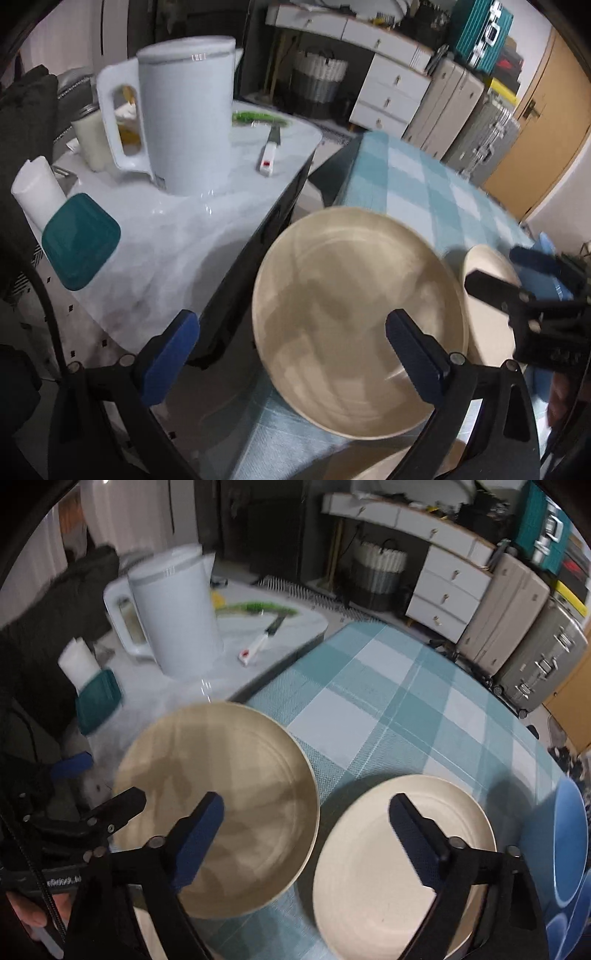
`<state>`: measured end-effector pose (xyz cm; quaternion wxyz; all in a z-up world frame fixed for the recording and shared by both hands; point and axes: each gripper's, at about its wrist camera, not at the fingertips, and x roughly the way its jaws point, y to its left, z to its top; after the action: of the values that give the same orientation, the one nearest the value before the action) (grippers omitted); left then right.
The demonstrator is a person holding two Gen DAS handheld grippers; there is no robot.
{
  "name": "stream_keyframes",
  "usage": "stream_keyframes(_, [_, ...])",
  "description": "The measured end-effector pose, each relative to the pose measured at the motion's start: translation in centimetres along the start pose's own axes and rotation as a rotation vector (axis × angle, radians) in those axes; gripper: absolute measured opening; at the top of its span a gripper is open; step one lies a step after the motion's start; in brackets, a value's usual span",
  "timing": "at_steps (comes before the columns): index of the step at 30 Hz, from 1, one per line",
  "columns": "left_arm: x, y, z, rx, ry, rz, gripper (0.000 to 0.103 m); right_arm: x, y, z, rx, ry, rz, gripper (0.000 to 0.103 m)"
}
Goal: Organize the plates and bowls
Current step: 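Close the left gripper on the rim of the nearest cream plate while the right gripper grips the same rim, then lift the cream plate off the cloth with both grippers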
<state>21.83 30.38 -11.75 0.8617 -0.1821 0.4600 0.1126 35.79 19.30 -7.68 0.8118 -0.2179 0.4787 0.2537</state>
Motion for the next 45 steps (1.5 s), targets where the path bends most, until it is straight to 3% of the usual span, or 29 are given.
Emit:
stream_keyframes(5, [1.0,0.2,0.1,0.023,0.02,-0.009,0.095,2.5,-0.3,1.0,-0.009,0.044,-0.023,0.086])
stream_keyframes(8, [1.2,1.1,0.2,-0.006,0.021,-0.025,0.094,3.6,-0.2,1.2,-0.018,0.073,-0.01,0.076])
stream_keyframes(9, [1.3,1.4,0.2,-0.022,0.021,-0.038,0.089,4.0,-0.1,1.2,-0.023,0.085,-0.004,0.071])
stream_keyframes(10, [1.4,1.8,0.2,-0.038,0.028,-0.049,0.075,4.3,0.1,1.3,-0.032,0.097,-0.002,0.07])
stream_keyframes(12, [1.7,2.3,-0.1,-0.066,0.048,-0.071,0.064,4.7,0.3,1.3,-0.041,0.096,-0.003,0.069])
stream_keyframes(17, [2.2,2.4,-0.5,-0.062,0.068,-0.064,0.062,5.3,0.7,1.5,-0.05,0.099,0.015,0.066])
stream_keyframes(19, [2.2,2.5,-0.5,-0.069,0.071,-0.074,0.05,5.5,0.8,1.5,-0.05,0.106,0.023,0.064])
stream_keyframes(23, [2.6,2.8,-0.6,-0.077,0.089,-0.078,0.047,5.9,1.0,1.5,-0.062,0.115,0.022,0.055])
stream_keyframes(26, [2.9,2.9,-0.8,-0.079,0.098,-0.088,0.039,6.0,0.7,1.4,-0.056,0.116,0.033,0.047])
stream_keyframes(29, [2.8,2.8,-0.9,-0.074,0.09,-0.109,0.032,6.0,0.4,1.3,-0.046,0.113,0.054,0.045])
stream_keyframes(41, [2.8,3.0,-0.9,-0.072,0.099,-0.128,0.03,6.4,-0.2,0.2,-0.026,0.109,0.121,0.039])
stream_keyframes(45, [2.7,3.0,-0.9,-0.075,0.099,-0.123,0.028,6.2,-0.6,0.0,-0.007,0.101,0.127,0.026])
